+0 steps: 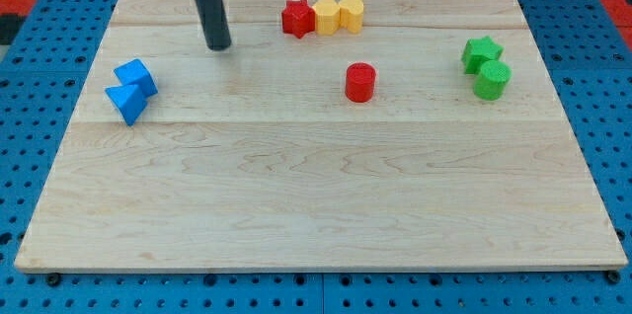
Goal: Slide the red circle towards the red star
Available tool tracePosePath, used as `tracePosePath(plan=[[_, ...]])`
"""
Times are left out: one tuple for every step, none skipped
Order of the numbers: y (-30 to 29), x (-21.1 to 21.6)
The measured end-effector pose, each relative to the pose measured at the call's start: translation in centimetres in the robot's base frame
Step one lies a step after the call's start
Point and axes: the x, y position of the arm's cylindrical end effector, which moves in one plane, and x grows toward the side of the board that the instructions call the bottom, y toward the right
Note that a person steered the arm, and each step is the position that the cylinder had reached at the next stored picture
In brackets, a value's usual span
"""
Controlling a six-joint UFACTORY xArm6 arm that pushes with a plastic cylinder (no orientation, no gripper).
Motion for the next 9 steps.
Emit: tracePosePath(plan=[[4.7,5.4],[11.1,10.3],[17.6,11.1],[19.3,9.0],[18.3,6.0],[15.5,4.3],[11.3,2.2],[6.5,-0.3],[2.1,-1.5]])
